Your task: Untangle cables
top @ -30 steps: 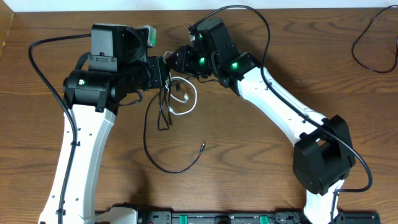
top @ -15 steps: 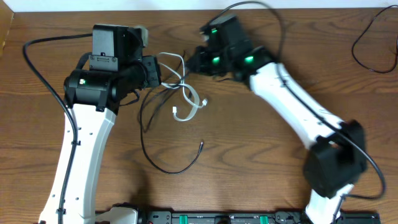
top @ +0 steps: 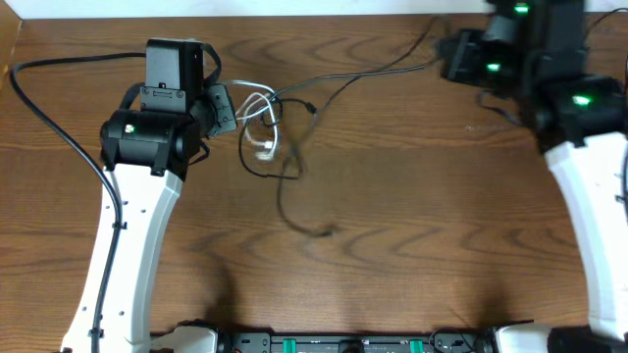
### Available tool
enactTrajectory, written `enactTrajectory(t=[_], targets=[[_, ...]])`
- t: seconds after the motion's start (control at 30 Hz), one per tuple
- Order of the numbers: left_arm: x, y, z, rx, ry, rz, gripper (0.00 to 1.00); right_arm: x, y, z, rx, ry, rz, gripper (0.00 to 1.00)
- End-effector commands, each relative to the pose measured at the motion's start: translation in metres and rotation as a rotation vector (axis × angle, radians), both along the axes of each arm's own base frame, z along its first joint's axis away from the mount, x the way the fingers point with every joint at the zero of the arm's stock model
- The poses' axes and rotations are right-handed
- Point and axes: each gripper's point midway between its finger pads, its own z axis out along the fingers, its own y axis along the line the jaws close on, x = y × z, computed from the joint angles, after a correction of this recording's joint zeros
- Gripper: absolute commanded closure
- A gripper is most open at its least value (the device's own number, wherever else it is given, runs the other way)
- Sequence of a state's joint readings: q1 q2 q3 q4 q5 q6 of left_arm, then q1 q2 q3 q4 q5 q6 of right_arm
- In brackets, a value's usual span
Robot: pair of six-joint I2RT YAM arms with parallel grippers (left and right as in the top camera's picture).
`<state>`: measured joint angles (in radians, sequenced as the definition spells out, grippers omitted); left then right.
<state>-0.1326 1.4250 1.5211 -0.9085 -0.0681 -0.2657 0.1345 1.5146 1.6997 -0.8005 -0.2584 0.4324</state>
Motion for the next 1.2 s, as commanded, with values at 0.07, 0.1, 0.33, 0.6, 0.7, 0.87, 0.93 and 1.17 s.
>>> enactTrajectory(t=[0.07,0.1,0.33,0.6,0.7,0.87,0.93,1.17], targets=[[0.003,0.034,0.012,0.093,-0.036,0.124,0.92,-0.01,-0.096,0.003,-0.113,0.015,-0.254,0.99],[0.003,0.038,0.012,0.096,-0.037,0.135,0.93,-0.013,-0.106,0.0,-0.113,0.031,-0.278,0.99],[0.002,0.067,0.013,0.096,-0.038,0.212,0.93,-0.028,-0.164,-0.013,-0.123,0.109,-0.427,0.99],[0.011,0.022,0.013,-0.06,-0.051,-0.04,0.93,-0.025,-0.1,-0.011,-0.135,0.063,-0.106,0.99],[0.013,-0.016,0.023,-0.186,-0.091,-0.232,0.92,-0.027,-0.057,-0.007,-0.109,0.018,0.09,0.89],[0.008,-0.064,0.047,-0.404,-0.154,-0.449,0.91,-0.03,0.002,-0.005,-0.034,-0.008,0.296,0.63],[0.005,-0.077,0.057,-0.473,-0.171,-0.504,0.87,-0.031,0.026,-0.008,-0.017,-0.012,0.37,0.61],[0.009,-0.084,0.07,-0.615,-0.172,-0.435,0.71,-0.035,0.099,-0.019,0.008,-0.03,0.559,0.48]])
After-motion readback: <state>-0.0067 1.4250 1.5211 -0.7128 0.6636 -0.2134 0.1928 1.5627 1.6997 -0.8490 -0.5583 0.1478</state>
